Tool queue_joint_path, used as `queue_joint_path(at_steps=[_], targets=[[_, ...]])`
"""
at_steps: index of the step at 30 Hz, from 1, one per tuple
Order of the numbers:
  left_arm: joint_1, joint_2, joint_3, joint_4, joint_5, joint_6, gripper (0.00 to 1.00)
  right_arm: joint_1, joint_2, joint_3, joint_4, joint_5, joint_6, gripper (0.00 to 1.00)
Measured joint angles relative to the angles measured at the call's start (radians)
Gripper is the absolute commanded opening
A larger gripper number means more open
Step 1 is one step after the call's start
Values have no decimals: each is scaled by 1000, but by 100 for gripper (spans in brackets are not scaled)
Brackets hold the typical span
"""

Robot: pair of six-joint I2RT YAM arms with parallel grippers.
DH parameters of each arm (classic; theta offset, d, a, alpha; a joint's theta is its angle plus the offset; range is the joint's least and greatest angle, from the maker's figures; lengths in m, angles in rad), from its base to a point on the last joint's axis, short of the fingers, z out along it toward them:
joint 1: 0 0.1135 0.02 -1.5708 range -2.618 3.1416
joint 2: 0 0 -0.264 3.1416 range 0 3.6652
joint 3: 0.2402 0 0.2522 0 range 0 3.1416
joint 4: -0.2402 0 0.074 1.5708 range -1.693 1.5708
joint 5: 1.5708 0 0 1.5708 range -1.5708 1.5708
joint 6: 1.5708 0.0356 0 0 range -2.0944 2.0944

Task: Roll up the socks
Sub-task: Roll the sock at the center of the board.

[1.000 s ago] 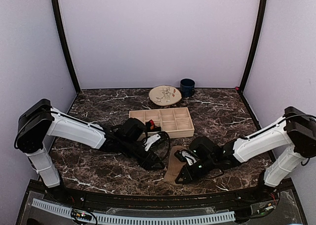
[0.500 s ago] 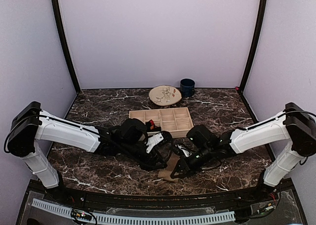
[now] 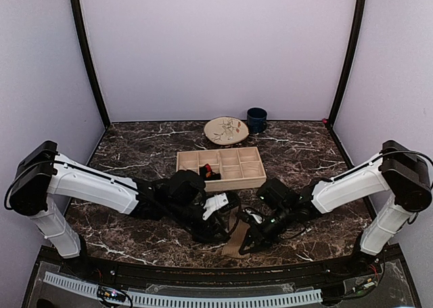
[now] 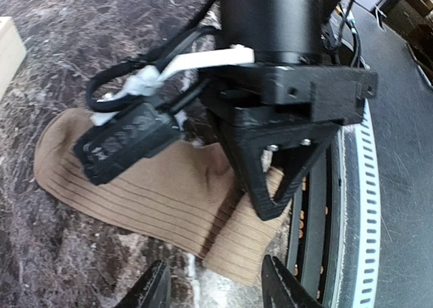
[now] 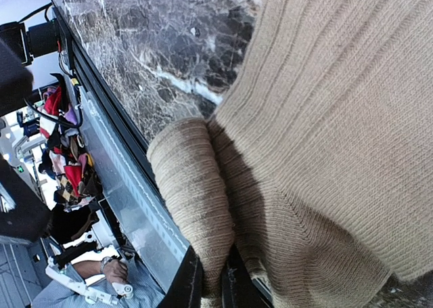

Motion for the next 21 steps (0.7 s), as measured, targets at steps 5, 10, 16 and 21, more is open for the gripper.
queue_joint_path(at_steps=[5,10,16,21], targets=[[-39,9,0,-24,4,27,58,0,12,0,6,-22,6,8],[-60,22,0,-42,4,46,64,0,17,-6,24,-38,23,8],[-84,28,0,-43,-6,72,64,0,18,-10,40,-50,35,8],[-109,32,0,-43,-34,90,61,0,18,-10,45,-58,46,8]])
